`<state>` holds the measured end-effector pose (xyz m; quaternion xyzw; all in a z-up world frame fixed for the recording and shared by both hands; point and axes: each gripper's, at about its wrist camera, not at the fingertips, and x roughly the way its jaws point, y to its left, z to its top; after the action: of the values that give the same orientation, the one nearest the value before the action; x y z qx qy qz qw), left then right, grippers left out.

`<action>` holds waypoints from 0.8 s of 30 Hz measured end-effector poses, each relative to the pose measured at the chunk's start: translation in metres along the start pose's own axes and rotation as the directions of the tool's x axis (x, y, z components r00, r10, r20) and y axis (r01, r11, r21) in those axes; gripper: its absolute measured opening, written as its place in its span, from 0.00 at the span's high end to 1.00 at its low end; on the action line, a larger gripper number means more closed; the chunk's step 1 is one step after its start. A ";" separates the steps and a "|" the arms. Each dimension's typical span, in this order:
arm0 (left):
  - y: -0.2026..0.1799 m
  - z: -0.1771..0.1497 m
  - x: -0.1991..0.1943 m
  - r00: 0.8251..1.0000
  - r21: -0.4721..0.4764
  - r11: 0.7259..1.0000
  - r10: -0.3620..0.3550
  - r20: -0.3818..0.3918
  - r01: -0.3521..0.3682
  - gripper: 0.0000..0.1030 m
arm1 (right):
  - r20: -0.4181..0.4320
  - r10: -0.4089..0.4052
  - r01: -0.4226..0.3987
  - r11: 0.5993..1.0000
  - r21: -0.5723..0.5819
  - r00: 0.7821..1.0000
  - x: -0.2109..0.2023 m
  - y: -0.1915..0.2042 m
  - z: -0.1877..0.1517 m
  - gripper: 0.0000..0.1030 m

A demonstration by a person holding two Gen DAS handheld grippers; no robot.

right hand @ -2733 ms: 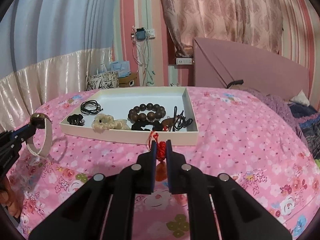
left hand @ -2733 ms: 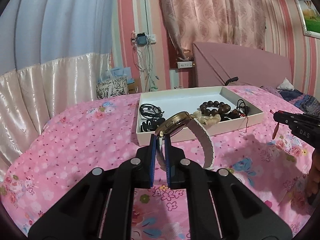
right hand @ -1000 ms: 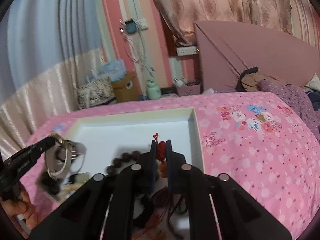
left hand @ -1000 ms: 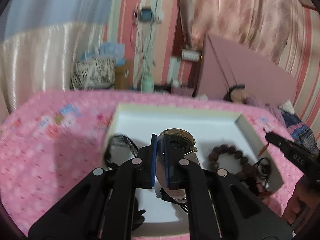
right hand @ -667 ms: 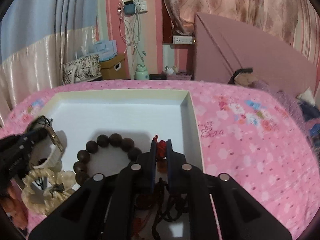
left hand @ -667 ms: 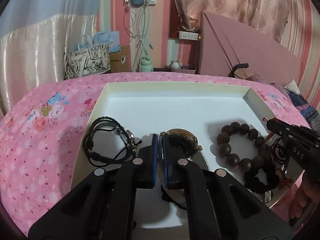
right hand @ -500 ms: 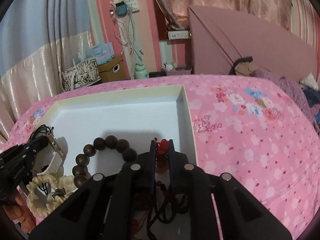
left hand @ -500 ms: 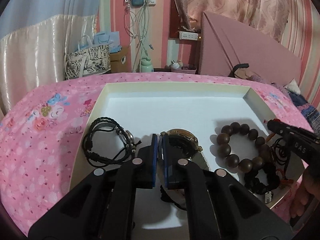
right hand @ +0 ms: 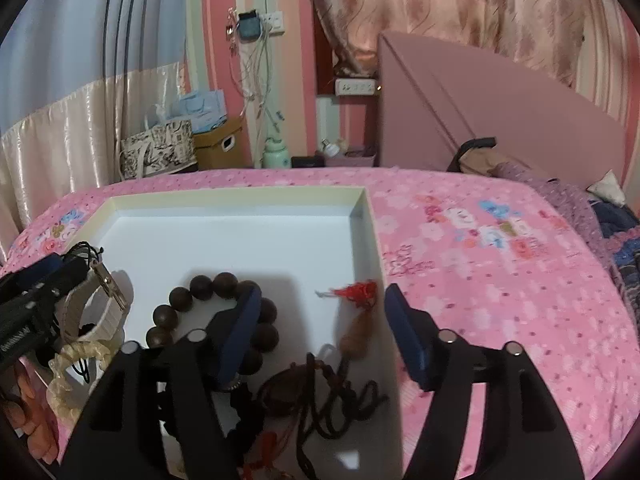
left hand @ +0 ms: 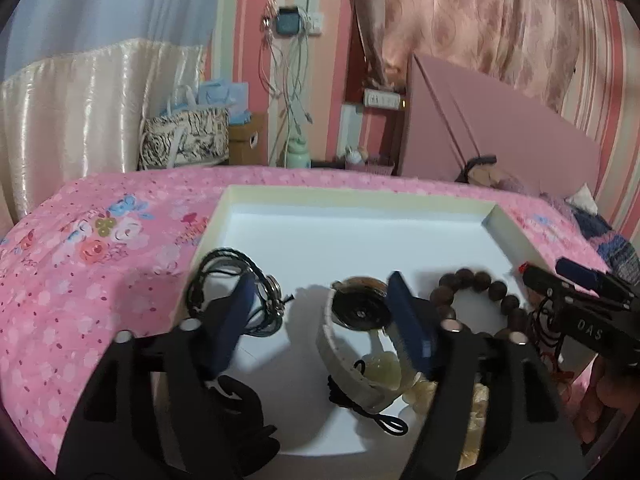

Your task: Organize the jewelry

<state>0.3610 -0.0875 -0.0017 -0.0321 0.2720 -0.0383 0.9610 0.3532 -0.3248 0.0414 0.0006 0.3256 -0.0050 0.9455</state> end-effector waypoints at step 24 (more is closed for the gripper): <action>0.056 -0.091 -0.229 0.943 -0.061 0.980 0.198 0.266 -0.189 0.03 | 0.166 0.092 -0.083 0.995 -0.059 0.982 -0.188 0.030 -0.113 0.15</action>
<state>0.1221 -0.0142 0.0356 -0.0269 0.1405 0.0658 0.9875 0.1360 -0.2929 0.0679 -0.0100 0.2441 0.0448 0.9686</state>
